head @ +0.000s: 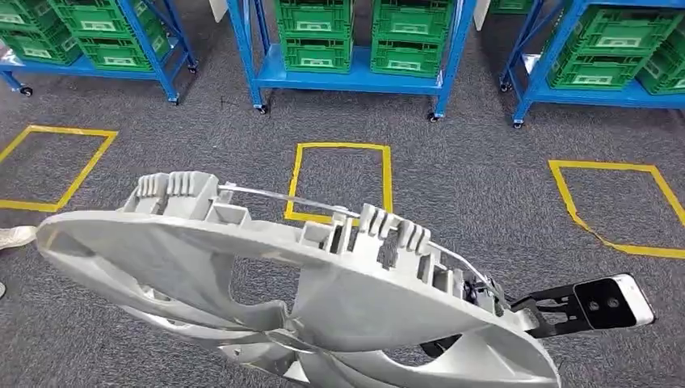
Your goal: Take the parts from the cabinet and place them on the table.
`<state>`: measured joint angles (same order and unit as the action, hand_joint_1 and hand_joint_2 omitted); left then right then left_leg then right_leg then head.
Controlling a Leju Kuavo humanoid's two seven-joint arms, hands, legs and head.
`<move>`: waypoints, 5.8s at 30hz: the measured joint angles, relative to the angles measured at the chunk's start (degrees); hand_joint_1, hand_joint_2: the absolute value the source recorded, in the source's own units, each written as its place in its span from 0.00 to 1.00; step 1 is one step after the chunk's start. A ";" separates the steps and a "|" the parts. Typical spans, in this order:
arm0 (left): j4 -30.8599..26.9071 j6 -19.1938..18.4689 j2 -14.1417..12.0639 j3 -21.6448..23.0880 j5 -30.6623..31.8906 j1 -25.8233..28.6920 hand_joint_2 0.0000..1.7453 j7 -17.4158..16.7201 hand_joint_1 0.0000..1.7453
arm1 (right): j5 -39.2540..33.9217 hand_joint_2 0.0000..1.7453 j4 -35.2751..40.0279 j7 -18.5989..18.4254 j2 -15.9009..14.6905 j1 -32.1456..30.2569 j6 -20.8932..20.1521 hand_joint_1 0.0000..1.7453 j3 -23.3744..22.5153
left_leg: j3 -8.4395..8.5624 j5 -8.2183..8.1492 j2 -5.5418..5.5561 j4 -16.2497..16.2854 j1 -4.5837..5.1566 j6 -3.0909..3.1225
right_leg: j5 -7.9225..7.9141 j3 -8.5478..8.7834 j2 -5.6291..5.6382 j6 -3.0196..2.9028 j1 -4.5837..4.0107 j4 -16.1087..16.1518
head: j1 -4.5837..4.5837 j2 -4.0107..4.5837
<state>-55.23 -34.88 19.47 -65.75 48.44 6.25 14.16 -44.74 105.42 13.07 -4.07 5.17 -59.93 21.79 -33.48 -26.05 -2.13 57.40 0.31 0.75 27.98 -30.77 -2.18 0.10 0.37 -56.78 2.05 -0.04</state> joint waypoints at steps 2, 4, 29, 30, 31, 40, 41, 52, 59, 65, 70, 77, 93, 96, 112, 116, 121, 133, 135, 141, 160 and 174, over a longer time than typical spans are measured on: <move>0.00 0.00 -0.02 -0.07 0.09 -0.04 1.00 0.04 0.00 | 0.09 1.00 0.00 0.02 0.02 -0.01 0.02 0.99 0.09 | -0.31 -0.04 0.69 0.10 0.19 0.30 | -0.01 0.12 -0.75 0.48 0.12 0.21 | 0.02 0.00; 0.00 -0.07 0.02 -0.17 0.24 0.01 1.00 0.07 0.00 | 0.15 1.00 0.15 0.02 0.04 0.11 0.02 0.99 0.11 | 0.79 0.83 1.37 -1.27 -0.59 1.15 | 0.51 -0.03 -0.55 1.09 0.26 -0.25 | -0.04 0.00; 0.00 -1.11 0.04 -1.62 1.29 0.22 1.00 0.59 0.00 | 1.38 1.00 0.44 0.96 0.13 0.27 -0.24 0.99 0.26 | -5.90 -3.20 1.99 11.54 -1.07 -1.58 | -0.19 -0.48 -1.57 -0.54 0.71 -0.27 | 0.22 0.00; 0.00 -1.11 0.02 -1.62 1.31 0.21 1.00 0.61 0.00 | 1.40 1.00 0.44 0.96 0.13 0.32 -0.26 0.99 0.26 | -2.78 -0.77 0.87 5.75 -0.96 -1.30 | -0.06 -0.32 -2.10 -0.36 0.66 -0.27 | 0.24 0.00; 0.00 -1.11 0.02 -1.62 1.40 0.15 1.00 0.66 0.00 | 1.42 1.00 0.44 1.00 0.18 0.33 -0.26 0.99 0.28 | -0.09 0.29 -1.95 0.95 -0.68 -0.86 | 0.02 -0.12 -2.58 -0.25 0.52 -0.25 | 0.24 0.00; -0.07 -1.29 0.15 -2.69 2.64 -0.36 1.00 0.98 0.00 | 1.66 1.00 0.42 1.97 0.02 0.21 -0.68 0.99 0.31 | 0.45 1.01 3.15 -0.88 -0.36 1.68 | 6.75 -5.78 1.70 0.28 0.43 -13.50 | -0.42 0.00; -0.07 -1.29 0.20 -2.73 2.69 -0.41 1.00 1.01 0.00 | 1.68 1.00 0.39 1.99 0.02 0.18 -0.68 0.99 0.33 | 0.36 1.03 4.03 -0.86 -0.29 1.72 | 8.00 -7.96 1.90 0.36 0.43 -17.66 | -0.44 0.00; -0.26 -0.57 0.66 -4.35 4.50 -0.66 1.00 1.62 0.00 | 2.12 1.00 0.42 2.36 0.09 0.67 -0.63 0.99 0.55 | -0.95 0.67 8.28 0.76 -0.38 -0.53 | -0.94 -0.68 3.37 -0.78 0.73 -0.14 | -0.39 0.00; -0.28 0.18 0.87 -4.55 5.97 -1.84 1.00 1.90 0.00 | 2.45 1.00 0.42 2.75 0.13 0.61 -0.79 0.99 0.59 | -8.06 -4.24 2.19 14.47 -1.39 -2.02 | -0.45 -0.54 -1.65 -1.27 0.47 -0.16 | 0.11 0.00; -0.28 0.26 0.85 -4.89 6.73 -2.37 1.00 2.01 0.00 | 2.69 1.00 0.44 2.77 0.15 0.71 -0.83 0.99 0.63 | -0.57 0.10 -1.40 0.24 -0.37 -0.61 | 0.39 0.35 -5.11 0.33 0.06 -0.02 | -0.11 0.00; -0.31 0.24 0.87 -5.11 7.58 -2.36 1.00 2.45 0.00 | 2.95 1.00 0.72 2.75 0.15 0.44 -0.55 0.99 0.61 | 0.34 1.23 2.54 -0.92 -0.87 1.03 | 6.08 -4.45 1.42 0.08 0.49 -11.18 | -0.63 0.00; -0.26 -0.24 0.92 -5.11 8.09 -1.84 1.00 2.91 0.00 | 3.59 1.00 1.88 2.18 0.50 -0.16 0.02 0.99 0.83 | 0.40 1.08 8.93 -0.66 -0.85 0.69 | -0.28 -1.86 5.92 1.95 1.08 -0.97 | -0.70 0.00; 0.20 -0.15 1.20 -4.61 10.49 -0.98 1.00 2.84 0.00 | 3.74 1.00 4.74 -0.09 1.23 -0.88 1.60 0.99 0.90 | -0.64 0.18 -2.88 0.73 0.00 -0.43 | 0.46 0.08 -3.46 -1.32 -1.16 -0.50 | -0.39 0.00; 0.37 0.41 1.20 -4.52 10.97 -1.00 1.00 2.95 0.00 | 3.67 1.00 4.85 -0.26 1.22 -0.92 1.70 0.99 0.90 | -1.01 0.19 -0.89 0.51 0.33 0.24 | 0.72 0.40 -5.17 -0.73 -0.81 -0.23 | -0.33 0.00; 3.10 4.83 -0.11 -4.39 10.97 -3.95 1.00 2.43 0.00 | 4.48 1.00 5.66 1.94 0.15 -1.57 1.05 0.99 -1.29 | -0.46 0.90 10.52 0.00 -1.01 -0.95 | -1.34 -2.24 4.48 -0.16 0.93 -1.62 | -0.94 0.00; 3.32 5.05 -0.17 -4.33 10.23 -4.60 1.00 2.01 0.00 | 4.68 1.00 5.66 2.40 0.15 -1.62 0.87 0.99 -1.51 | -6.03 -5.24 2.75 11.73 -0.87 -1.50 | -1.08 -2.03 1.83 -1.39 0.33 -1.54 | -0.35 0.00; 3.35 5.55 -0.18 -4.31 9.66 -4.60 1.00 0.59 0.00 | 5.46 1.00 5.66 3.10 0.83 -1.86 0.20 0.99 -1.84 | -5.46 -2.77 2.05 10.88 -0.62 -0.62 | -0.65 -1.84 -2.00 -1.98 -0.68 -1.54 | -0.33 0.00; -0.33 11.08 0.48 -3.72 7.61 -5.10 1.00 0.44 0.00 | 7.28 1.00 6.03 4.63 1.97 -3.22 0.28 0.99 -3.39 | 0.95 1.04 3.62 -0.97 0.13 1.88 | 6.55 -9.22 2.03 -0.77 -0.01 -18.29 | -0.87 0.02; -0.57 11.83 0.57 -3.61 6.40 -5.08 1.00 0.50 0.00 | 7.56 1.00 6.03 4.76 1.97 -3.15 0.28 0.99 -3.41 | 1.06 1.03 5.61 -0.85 -0.15 1.64 | 4.67 -8.63 2.03 0.67 0.63 -16.02 | -0.87 0.02; -1.55 14.64 0.79 -2.58 4.46 -5.28 1.00 1.55 0.00 | 7.98 1.00 6.14 5.53 1.99 -2.47 0.55 0.99 -3.50 | -0.37 0.23 9.48 0.98 -0.89 -0.65 | -0.76 -2.75 6.12 1.05 1.25 -2.84 | -1.09 0.00; 0.94 11.41 -1.14 0.07 -0.57 -5.53 1.00 -1.03 0.00 | 8.66 1.00 5.40 7.10 1.86 -0.11 0.17 0.99 -3.19 | 0.05 1.38 1.06 -0.51 -0.36 1.28 | 1.82 -1.84 -1.09 -0.23 -0.25 -4.23 | -0.96 0.02; 2.73 10.40 -1.58 0.07 -1.05 -4.52 1.00 -1.05 0.00 | 8.87 1.00 4.85 7.15 1.47 -0.32 0.04 0.99 -3.08 | -0.94 0.41 9.18 1.21 -1.08 -1.05 | -1.11 -2.58 3.11 0.11 1.39 -2.41 | -1.35 0.02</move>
<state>-52.50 -24.48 17.90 -65.68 47.39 1.73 13.11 -35.87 110.27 20.22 -2.60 4.85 -59.89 18.71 -34.42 -25.64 7.04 58.61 -0.78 -0.31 26.86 -33.35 0.93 0.21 1.77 -59.19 0.70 -0.02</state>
